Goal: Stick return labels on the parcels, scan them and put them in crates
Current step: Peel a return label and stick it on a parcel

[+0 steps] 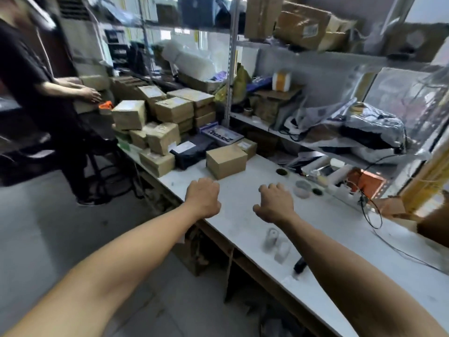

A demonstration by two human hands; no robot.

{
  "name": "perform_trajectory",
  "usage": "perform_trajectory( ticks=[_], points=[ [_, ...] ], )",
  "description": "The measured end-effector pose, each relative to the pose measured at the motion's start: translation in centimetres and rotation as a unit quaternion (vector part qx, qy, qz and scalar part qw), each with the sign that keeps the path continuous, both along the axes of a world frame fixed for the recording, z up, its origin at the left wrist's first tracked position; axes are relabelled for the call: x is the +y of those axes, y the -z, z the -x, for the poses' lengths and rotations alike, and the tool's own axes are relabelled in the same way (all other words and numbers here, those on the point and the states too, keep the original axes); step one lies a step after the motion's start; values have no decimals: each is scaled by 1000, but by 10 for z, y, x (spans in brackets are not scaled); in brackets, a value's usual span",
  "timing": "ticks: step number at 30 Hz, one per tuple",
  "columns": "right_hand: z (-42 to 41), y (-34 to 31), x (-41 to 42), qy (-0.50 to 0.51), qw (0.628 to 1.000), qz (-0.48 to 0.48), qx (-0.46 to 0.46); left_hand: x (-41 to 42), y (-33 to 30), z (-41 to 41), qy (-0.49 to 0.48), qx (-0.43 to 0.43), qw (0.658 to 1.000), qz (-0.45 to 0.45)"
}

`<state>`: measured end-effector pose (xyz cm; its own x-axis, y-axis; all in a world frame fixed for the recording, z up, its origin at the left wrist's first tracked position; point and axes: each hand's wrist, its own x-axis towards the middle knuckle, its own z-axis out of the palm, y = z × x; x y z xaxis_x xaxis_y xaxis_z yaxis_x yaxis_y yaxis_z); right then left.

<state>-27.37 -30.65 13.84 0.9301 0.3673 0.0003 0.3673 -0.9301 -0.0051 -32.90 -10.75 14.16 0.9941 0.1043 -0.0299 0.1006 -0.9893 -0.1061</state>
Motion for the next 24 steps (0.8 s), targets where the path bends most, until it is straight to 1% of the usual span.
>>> perform_trajectory(
  ticks=[3,6,9,12,18,24],
  points=[
    [-26,4,29,-18,1000,-2,13,27,9,-20,-23,16,999,20],
    [-62,13,50,-24,1000,-4,15,45,18,-51,-25,16,999,41],
    [-109,22,67,-20,1000,-2,15,61,31,-95,-25,23,998,56],
    [-163,34,81,-22,1000,-9,10,75,38,-147,-16,13,998,56],
    [-248,53,99,-6,999,-35,40,90,45,-245,1,32,996,79],
    [-298,72,111,27,995,-41,83,108,70,-319,-8,62,992,111]
  ],
)
